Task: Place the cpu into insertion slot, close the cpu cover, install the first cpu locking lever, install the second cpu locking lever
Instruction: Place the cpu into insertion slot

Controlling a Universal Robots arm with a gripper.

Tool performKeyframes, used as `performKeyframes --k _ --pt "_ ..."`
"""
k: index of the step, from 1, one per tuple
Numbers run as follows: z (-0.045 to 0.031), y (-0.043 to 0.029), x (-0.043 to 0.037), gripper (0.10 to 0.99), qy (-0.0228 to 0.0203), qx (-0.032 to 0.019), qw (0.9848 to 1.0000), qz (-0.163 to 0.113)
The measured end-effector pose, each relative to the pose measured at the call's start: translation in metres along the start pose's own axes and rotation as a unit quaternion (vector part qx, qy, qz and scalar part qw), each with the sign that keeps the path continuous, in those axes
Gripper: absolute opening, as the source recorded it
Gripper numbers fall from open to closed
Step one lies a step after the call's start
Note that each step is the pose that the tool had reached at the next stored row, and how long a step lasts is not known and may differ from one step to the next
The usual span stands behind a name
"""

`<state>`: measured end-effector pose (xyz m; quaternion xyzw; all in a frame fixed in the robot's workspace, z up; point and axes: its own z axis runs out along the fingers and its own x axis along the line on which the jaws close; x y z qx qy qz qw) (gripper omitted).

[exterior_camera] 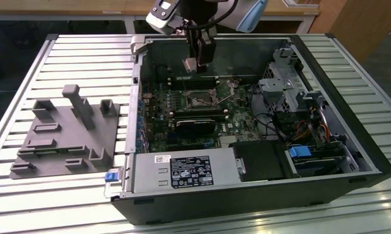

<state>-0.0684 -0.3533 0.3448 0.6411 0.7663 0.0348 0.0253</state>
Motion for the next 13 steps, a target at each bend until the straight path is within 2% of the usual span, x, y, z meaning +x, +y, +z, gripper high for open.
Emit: performKeyframes --k 4,10,13 --pt "0.0015 -0.0001 0.0000 0.541 0.0002 0.0023 1.0000 0.003" --pt "0.0034 -0.0002 -0.0001 0.541 -0.0001 0.0024 1.0000 0.007" --pt "0.0041 -0.0002 -0.0001 0.541 -0.0028 0.0028 1.0000 0.008"
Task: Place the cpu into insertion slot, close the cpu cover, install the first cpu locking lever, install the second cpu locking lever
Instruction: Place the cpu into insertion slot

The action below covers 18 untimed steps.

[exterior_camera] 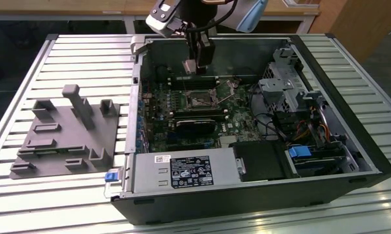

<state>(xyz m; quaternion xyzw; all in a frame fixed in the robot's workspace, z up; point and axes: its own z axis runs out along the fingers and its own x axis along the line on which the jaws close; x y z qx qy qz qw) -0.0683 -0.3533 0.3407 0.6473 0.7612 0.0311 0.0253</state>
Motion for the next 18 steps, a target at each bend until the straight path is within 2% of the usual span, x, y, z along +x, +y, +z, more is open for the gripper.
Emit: performKeyframes --k 4,7,12,14,18 --pt "0.0019 -0.0001 0.0000 0.541 -0.0102 0.0016 0.9999 0.000" --pt "0.0039 -0.0002 0.0000 0.541 -0.0109 0.0008 0.9999 0.001" --pt "0.0082 -0.0006 0.0000 0.541 -0.0129 0.0007 0.9996 0.027" --pt "0.0108 -0.0004 0.0003 0.541 -0.0131 0.0007 0.9995 0.028" --pt "0.0176 0.0040 0.0025 0.541 -0.0130 0.0007 0.9995 0.028"
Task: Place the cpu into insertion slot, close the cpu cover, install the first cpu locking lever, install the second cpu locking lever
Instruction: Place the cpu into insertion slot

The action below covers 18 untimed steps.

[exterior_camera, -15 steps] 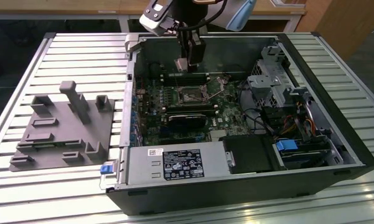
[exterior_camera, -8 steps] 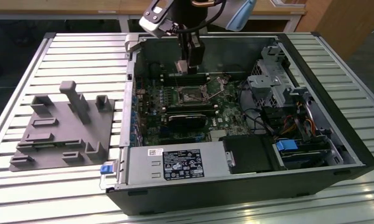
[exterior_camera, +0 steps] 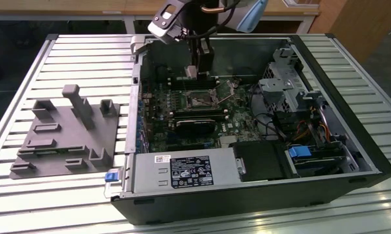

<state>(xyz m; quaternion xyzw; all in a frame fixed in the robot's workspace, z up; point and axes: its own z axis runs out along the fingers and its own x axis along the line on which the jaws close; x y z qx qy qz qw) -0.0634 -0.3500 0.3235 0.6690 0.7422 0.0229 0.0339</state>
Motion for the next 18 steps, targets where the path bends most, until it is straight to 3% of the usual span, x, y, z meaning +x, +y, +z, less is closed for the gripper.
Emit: performKeyframes --k 3,8,15,18 --pt "0.0047 0.0028 0.0001 0.541 0.0017 -0.0002 1.0000 0.000" --pt "0.0100 0.0037 0.0001 0.541 0.0145 -0.0014 0.9998 0.010" --pt "0.0218 0.0079 0.0006 0.541 0.0142 -0.0010 0.9998 0.013" --pt "0.0228 0.0080 0.0006 0.541 0.0141 -0.0009 0.9998 0.013"
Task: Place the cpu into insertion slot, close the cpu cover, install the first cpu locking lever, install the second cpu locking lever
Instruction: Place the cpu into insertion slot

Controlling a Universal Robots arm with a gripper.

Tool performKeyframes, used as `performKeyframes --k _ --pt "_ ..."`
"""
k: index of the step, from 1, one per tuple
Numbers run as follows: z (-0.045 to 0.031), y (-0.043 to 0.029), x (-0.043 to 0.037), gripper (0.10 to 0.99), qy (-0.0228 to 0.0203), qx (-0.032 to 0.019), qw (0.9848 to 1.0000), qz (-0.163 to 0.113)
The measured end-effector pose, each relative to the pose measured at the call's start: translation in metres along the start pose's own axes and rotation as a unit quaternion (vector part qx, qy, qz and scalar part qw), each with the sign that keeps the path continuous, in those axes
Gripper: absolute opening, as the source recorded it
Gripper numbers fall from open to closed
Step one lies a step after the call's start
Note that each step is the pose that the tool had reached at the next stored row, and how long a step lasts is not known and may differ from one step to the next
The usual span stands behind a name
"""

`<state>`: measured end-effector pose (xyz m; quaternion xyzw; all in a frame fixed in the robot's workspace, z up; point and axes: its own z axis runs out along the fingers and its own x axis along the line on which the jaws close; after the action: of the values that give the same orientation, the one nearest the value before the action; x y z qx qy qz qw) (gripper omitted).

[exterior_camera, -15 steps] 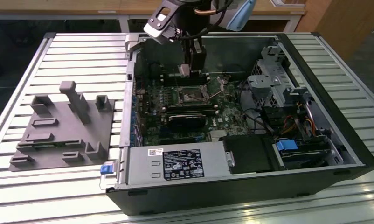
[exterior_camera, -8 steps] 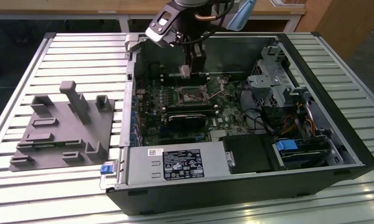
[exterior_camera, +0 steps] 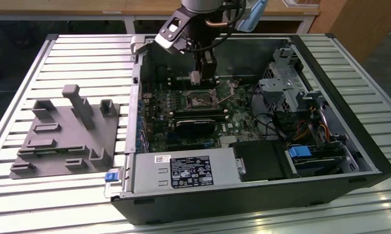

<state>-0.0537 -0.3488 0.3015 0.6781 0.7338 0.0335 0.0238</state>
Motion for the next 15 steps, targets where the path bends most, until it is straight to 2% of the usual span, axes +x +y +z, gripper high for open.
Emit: performKeyframes --k 15 --pt "0.0029 -0.0001 0.0001 0.541 -0.0001 -0.0001 1.0000 0.003"
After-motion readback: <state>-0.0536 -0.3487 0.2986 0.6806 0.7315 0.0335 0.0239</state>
